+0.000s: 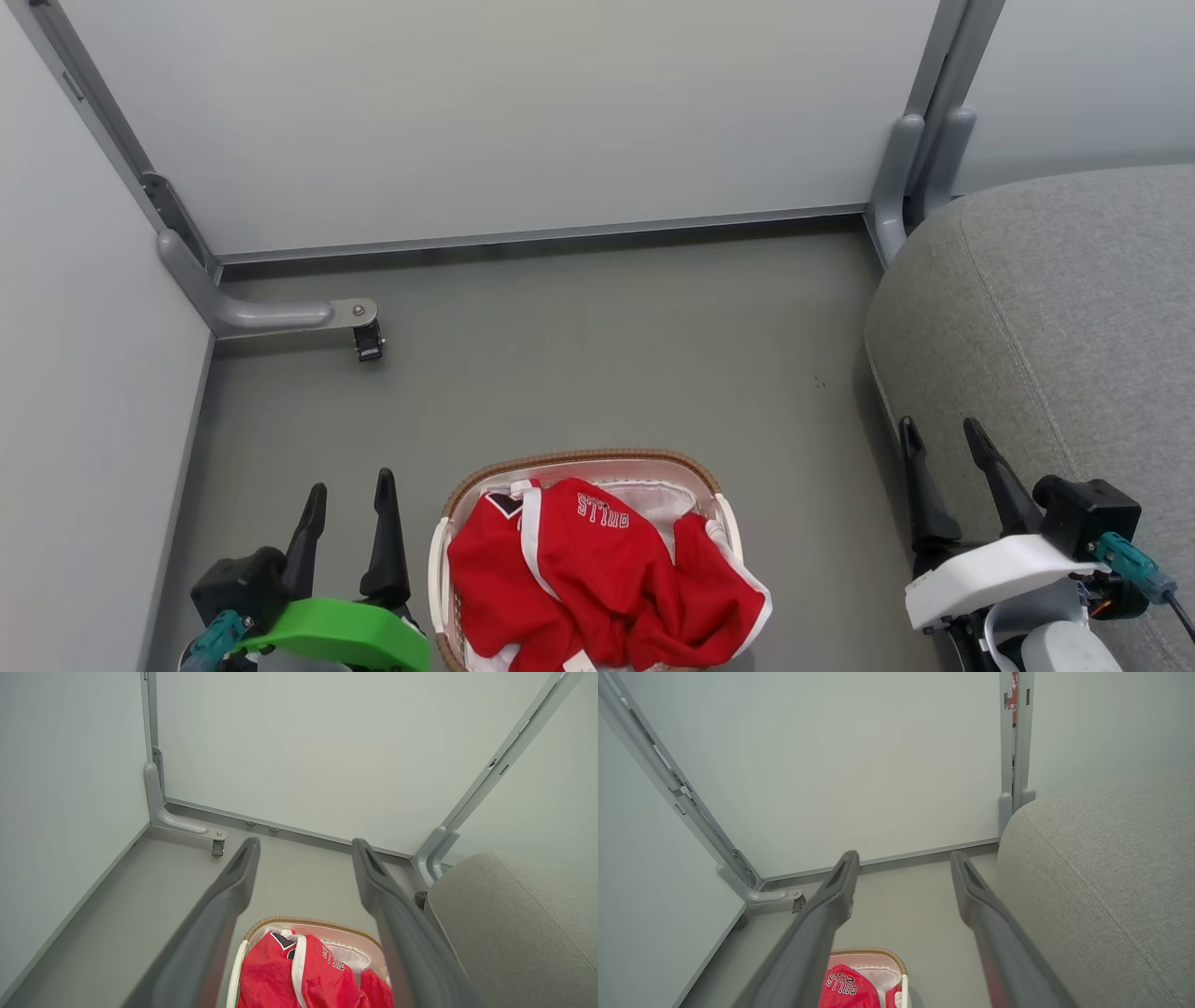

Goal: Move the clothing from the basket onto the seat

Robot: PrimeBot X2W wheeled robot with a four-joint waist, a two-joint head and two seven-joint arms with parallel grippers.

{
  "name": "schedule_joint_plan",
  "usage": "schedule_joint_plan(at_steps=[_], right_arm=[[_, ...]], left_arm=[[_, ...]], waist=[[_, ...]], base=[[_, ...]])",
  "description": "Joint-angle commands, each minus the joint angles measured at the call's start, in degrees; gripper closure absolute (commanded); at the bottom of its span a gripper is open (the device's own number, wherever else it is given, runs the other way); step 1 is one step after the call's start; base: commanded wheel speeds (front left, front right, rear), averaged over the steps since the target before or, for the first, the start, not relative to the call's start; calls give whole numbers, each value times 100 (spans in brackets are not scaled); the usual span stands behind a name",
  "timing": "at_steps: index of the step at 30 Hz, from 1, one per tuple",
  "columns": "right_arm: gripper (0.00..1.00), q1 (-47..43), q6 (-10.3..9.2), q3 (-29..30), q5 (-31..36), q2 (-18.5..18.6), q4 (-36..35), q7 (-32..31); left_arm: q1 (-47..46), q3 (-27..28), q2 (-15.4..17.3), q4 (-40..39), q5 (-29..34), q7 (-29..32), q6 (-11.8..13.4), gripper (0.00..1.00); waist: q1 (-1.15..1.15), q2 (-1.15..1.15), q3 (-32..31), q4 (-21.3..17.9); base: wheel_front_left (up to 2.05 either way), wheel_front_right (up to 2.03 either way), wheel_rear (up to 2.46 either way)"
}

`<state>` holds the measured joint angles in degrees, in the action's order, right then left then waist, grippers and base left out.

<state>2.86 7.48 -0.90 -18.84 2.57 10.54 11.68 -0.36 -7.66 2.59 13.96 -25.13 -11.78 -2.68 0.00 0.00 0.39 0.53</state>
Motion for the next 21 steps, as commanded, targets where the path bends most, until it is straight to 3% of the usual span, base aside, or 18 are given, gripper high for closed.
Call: schedule_joint_plan(at_steps=[1, 21], right_arm=[[0, -16, 2, -16, 151, 33, -3, 73], [0, 25, 1, -70, 990, 44, 97, 284]], left_arm=[[-6, -27, 39, 11, 127, -60, 30, 0], [-64, -123, 44, 454, 789, -273, 82, 0]], waist=[[0, 0, -1, 1], [0, 0, 11, 37]], base=[[0, 0, 0], [0, 0, 0]])
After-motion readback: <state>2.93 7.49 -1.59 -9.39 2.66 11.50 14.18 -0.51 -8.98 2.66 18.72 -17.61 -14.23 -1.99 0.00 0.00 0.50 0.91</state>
